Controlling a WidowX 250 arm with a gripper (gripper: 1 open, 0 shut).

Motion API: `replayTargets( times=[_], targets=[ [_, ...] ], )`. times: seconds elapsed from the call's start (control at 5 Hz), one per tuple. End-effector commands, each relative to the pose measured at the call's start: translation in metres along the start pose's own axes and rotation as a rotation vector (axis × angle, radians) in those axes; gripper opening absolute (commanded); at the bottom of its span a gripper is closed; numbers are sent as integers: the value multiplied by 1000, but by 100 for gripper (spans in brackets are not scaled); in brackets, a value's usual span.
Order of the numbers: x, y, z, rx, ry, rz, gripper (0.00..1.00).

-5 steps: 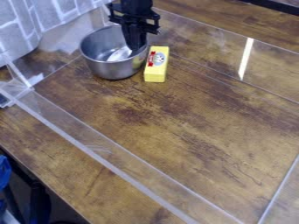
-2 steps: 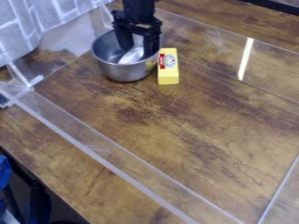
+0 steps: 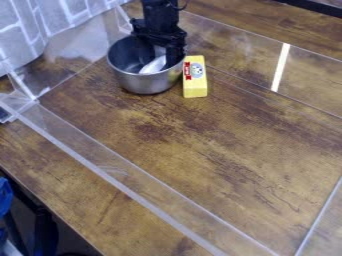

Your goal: Move the yellow butter to the left side of the table

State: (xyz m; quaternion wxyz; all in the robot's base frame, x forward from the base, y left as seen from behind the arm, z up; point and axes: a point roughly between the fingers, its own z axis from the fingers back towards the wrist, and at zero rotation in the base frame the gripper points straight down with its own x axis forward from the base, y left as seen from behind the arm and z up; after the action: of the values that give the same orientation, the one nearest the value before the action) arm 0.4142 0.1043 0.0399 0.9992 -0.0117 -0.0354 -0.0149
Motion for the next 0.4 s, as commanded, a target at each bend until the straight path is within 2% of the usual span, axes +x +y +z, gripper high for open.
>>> replayTargets(
  times=[0.0,0.2],
  targets=[
    [14,1,18,16,-70,-17,100],
    [17,1,14,14,-69,-20,100]
  ],
)
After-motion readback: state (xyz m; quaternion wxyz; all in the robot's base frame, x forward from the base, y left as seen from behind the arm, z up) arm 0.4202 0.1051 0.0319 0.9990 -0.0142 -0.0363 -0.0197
